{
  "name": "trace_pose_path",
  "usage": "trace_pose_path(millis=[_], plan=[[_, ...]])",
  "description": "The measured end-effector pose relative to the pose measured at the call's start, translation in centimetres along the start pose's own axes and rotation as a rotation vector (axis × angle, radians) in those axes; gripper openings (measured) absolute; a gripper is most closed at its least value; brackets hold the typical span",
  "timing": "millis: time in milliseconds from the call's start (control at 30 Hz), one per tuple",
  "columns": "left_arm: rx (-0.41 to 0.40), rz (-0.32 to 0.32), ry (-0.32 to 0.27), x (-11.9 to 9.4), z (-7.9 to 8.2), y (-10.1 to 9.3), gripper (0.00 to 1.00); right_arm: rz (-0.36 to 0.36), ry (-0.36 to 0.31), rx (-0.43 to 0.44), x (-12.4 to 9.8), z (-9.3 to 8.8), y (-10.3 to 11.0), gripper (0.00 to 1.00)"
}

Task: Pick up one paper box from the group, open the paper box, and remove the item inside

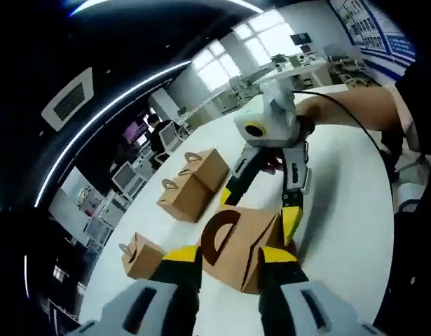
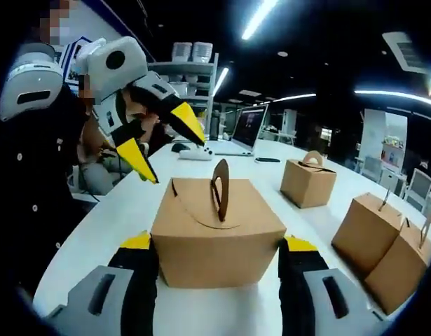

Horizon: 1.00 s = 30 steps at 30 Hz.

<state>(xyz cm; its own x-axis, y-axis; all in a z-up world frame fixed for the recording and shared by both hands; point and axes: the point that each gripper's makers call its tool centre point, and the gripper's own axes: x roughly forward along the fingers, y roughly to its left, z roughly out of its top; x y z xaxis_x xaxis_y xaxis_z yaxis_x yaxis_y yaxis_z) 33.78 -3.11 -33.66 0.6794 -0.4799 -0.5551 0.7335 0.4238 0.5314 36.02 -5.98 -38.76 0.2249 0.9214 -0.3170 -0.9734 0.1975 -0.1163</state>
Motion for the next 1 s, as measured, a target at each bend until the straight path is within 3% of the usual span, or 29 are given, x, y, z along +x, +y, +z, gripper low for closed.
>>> trace_pose_path(millis=[133, 333, 633, 867, 1000], plan=[[0.018, -0.028, 0.008, 0.2, 0.0, -0.5, 0.27, 0.001, 0.002, 0.0, -0.1, 0.0, -0.2, 0.69], [0.108, -0.019, 0.069, 1.0, -0.6, -0.5, 0.27, 0.002, -0.002, 0.002, -0.1, 0.0, -0.4, 0.69], [0.144, -0.019, 0.084, 0.9, -0.5, -0.5, 0.24, 0.002, -0.003, 0.0, -0.2, 0.1, -0.5, 0.69], [0.253, 0.031, 0.126, 0.9, -0.6, -0.7, 0.23, 0.001, -0.003, 0.002, -0.3, 0.0, -0.6, 0.68], [0.276, 0.049, 0.135, 0.9, -0.5, -0.8, 0.21, 0.001, -0.001, 0.001, -0.4, 0.0, -0.8, 0.68]])
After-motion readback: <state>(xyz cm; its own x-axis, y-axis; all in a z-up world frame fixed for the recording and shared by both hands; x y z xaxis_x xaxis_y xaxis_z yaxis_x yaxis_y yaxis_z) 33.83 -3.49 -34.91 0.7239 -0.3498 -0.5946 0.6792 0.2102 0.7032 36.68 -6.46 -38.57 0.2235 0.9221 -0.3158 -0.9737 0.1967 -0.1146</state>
